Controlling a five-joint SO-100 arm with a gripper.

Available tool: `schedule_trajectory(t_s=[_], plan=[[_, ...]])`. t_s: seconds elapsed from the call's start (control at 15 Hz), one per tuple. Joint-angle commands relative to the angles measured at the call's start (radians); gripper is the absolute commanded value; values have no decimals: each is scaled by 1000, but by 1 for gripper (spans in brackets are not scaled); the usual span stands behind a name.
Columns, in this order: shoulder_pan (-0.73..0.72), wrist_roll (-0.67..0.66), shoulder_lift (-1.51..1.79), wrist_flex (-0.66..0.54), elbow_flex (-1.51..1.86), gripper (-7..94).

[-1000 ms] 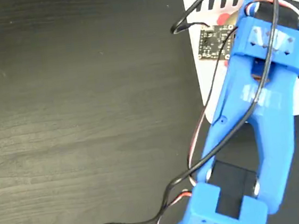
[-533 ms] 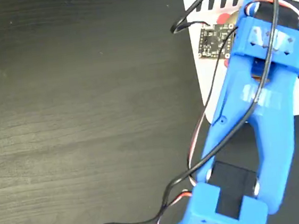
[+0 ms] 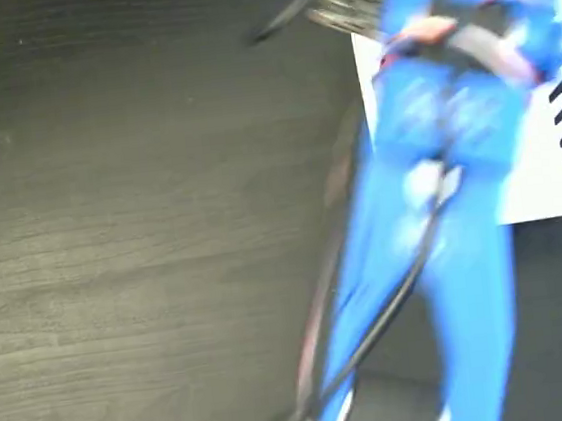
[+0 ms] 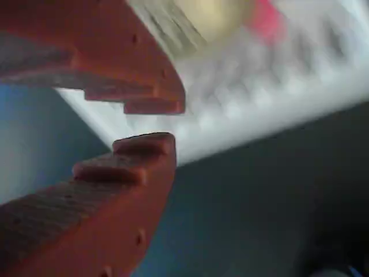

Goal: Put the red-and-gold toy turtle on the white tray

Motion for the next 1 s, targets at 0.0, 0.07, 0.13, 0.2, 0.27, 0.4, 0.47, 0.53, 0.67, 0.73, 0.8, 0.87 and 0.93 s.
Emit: schedule_trajectory(t_s=[0.0,0.07,0.13,0.2,0.27,0.4,0.47,0.53,0.67,0.73,0.8,0.87,0.93], plan=[[-130,77,321,-218,198,0],[-189,100,408,-314,318,0],[-245,97,488,-382,433,0],[-301,81,568,-407,540,0],[-354,48,653,-407,655,0],[-445,-18,845,-410,920,0],[-474,-32,936,-402,1037,0],[-489,-35,1014,-374,1129,0],[-497,-35,1150,-287,1259,0],[-489,-26,1213,-256,1313,0],[-486,-25,1290,-221,1365,0],[-486,-29,1361,-176,1411,0],[-486,-34,1397,-132,1445,0]])
